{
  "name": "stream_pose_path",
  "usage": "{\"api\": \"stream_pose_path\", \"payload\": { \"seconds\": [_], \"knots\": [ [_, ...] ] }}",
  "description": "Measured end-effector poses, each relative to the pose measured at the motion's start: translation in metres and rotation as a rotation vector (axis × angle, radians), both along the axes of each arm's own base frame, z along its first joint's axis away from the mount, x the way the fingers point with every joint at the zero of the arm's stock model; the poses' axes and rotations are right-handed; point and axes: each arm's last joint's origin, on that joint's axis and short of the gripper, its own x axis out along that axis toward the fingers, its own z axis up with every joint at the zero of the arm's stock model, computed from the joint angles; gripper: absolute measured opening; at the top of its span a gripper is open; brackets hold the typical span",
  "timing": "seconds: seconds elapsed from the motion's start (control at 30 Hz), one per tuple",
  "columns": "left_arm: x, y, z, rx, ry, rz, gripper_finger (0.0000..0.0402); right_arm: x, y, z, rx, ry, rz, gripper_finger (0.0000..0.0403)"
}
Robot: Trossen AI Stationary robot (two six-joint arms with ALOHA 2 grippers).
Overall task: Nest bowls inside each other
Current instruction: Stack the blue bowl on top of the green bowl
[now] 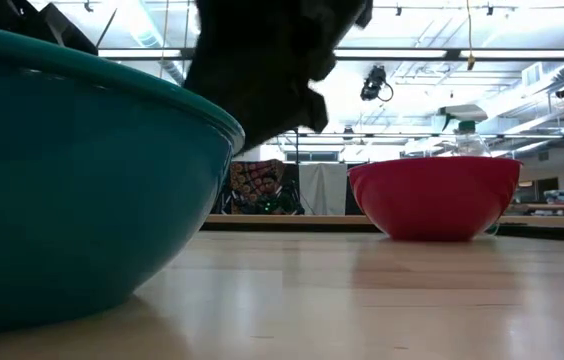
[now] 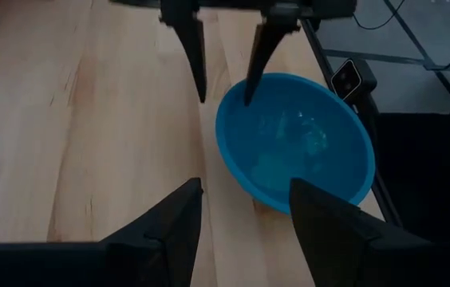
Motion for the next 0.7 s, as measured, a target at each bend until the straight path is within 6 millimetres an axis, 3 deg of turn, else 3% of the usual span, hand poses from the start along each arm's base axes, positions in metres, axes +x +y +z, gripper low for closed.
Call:
{"api": "stream_pose_path", "payload": {
  "seconds": [0.3,0.53,0.7],
  "knots": [
    [0.0,0.0,-0.003,0.015,0.018,0.003,0.0192,0.003,0.002,-0.016,0.008,0.025,0.004,0.0176],
    [-0.001,0.001,-0.003,0.022,0.023,0.0,0.0192,0.006,-0.001,-0.03,0.025,0.064,-0.013,0.0089],
    [-0.001,0.001,-0.003,0.024,0.026,0.0,0.0192,0.01,-0.004,-0.023,0.061,0.034,-0.011,0.0024]
  ]
}}
